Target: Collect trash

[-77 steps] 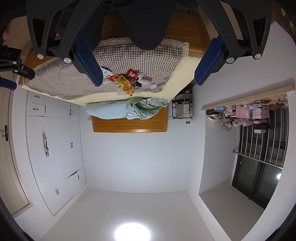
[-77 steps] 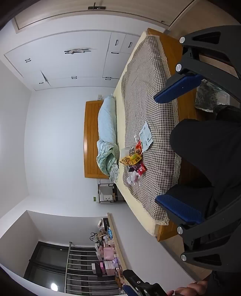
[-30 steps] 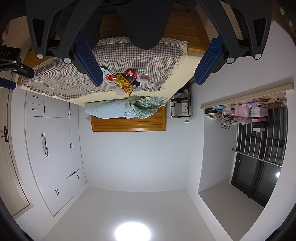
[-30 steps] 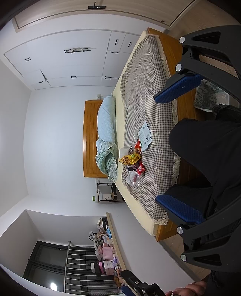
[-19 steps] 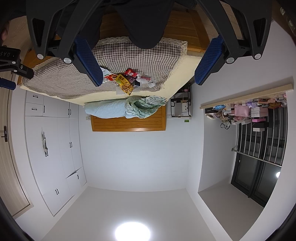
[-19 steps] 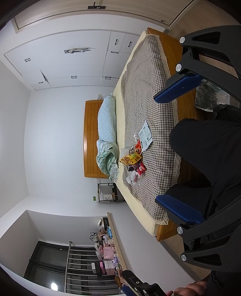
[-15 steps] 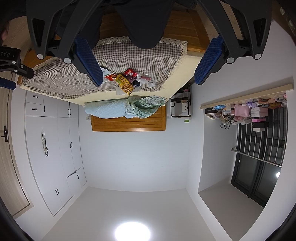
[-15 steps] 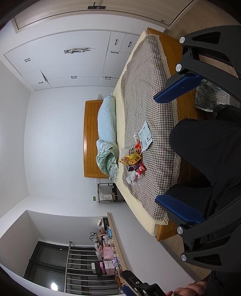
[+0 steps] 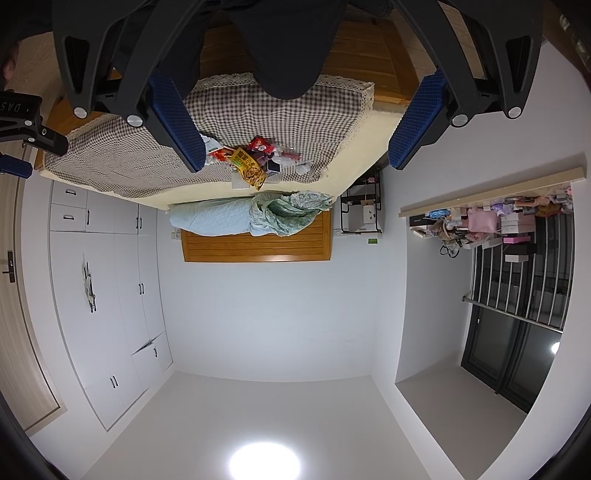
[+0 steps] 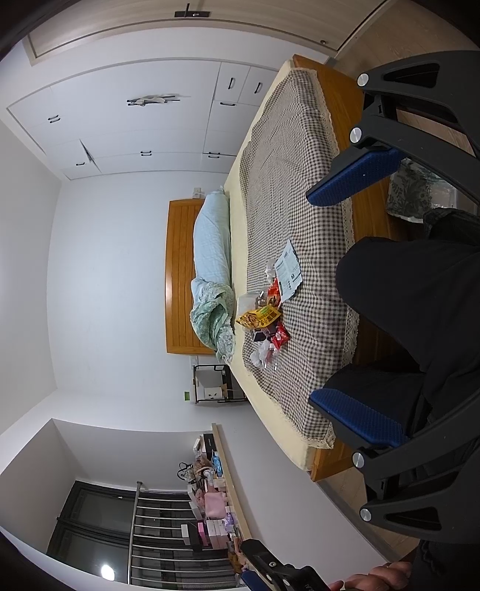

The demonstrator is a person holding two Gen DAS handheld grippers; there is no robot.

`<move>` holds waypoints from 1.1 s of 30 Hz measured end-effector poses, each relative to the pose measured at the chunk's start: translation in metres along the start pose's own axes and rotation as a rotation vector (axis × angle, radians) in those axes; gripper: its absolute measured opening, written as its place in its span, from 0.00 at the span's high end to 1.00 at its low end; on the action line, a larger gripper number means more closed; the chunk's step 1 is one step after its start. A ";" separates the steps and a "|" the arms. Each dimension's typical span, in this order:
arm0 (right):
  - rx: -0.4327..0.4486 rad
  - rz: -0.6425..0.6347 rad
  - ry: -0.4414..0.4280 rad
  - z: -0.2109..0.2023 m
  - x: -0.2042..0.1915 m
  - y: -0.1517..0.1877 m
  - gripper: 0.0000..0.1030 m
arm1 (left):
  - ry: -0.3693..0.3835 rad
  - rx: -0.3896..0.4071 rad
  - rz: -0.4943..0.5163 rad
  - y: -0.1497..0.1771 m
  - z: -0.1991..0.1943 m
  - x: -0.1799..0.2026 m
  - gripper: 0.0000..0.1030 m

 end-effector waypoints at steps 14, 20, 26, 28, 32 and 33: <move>-0.011 -0.005 -0.006 0.003 -0.001 0.004 0.08 | -0.003 -0.009 -0.001 0.001 0.003 -0.002 0.07; -0.012 -0.002 0.000 0.005 0.000 0.002 0.08 | -0.004 -0.022 -0.004 0.004 0.008 -0.001 0.07; -0.007 -0.002 0.023 0.009 0.006 -0.004 0.08 | -0.004 -0.028 -0.010 0.004 0.023 0.002 0.07; -0.003 0.001 0.036 0.015 0.009 -0.007 0.08 | -0.001 -0.032 -0.006 0.003 0.033 0.002 0.07; -0.006 0.020 0.049 0.038 0.018 -0.016 0.08 | 0.004 -0.041 0.009 0.003 0.064 0.007 0.07; -0.007 0.017 0.057 0.046 0.020 -0.019 0.08 | 0.009 -0.048 0.017 0.005 0.073 0.008 0.07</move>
Point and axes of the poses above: each gripper's, at about its wrist camera, not at the fingertips, and z roughly the way its jaws point, x to its right, y to its underside, the point moved 10 cm from there along z, roughly the way its jaws point, and after that the axes turned 2 degrees about -z, right-handed, at the moved point
